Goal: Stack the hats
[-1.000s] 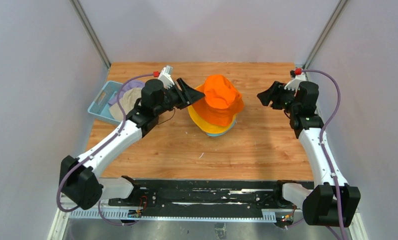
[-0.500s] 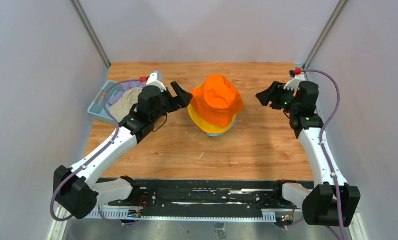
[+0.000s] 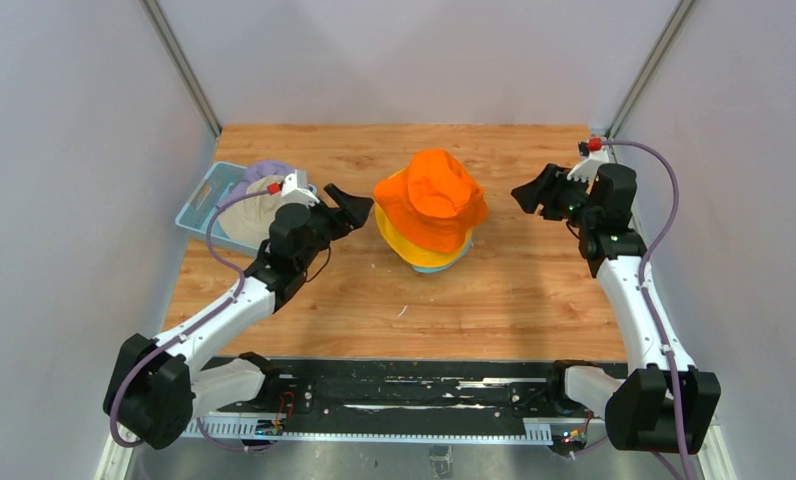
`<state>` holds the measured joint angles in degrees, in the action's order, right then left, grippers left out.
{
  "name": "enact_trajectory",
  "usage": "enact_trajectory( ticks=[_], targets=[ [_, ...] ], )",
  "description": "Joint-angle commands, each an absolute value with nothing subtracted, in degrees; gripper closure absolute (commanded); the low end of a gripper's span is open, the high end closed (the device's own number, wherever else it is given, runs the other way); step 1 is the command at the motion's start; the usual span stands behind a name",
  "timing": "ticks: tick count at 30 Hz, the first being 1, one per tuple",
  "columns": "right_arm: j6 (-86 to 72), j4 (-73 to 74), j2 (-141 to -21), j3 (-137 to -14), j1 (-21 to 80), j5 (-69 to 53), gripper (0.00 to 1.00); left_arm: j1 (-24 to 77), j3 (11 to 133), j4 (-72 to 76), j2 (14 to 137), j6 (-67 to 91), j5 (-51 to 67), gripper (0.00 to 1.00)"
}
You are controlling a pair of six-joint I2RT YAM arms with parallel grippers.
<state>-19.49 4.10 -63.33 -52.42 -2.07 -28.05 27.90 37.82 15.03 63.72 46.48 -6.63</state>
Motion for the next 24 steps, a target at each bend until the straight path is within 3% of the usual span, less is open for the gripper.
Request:
enact_trajectory(
  ticks=[1,11,19,24],
  targets=[
    [-19.48,2.78,-63.58,-51.44,-3.12,-28.73,0.38,26.14,31.51,35.86,62.33,51.69,-5.14,0.2],
    [-19.62,2.2,-64.22,-51.17,-3.16,-28.85,0.38,23.0,28.15,62.73,73.53,61.5,9.66,0.24],
    [-19.51,2.29,-64.25,-51.07,-3.16,-28.52,0.38,22.81,30.15,68.94,81.51,65.43,16.02,0.27],
    [-19.43,2.29,-64.69,-50.8,-3.16,-28.55,0.38,22.84,30.62,73.12,84.39,66.63,18.03,0.35]
  ],
)
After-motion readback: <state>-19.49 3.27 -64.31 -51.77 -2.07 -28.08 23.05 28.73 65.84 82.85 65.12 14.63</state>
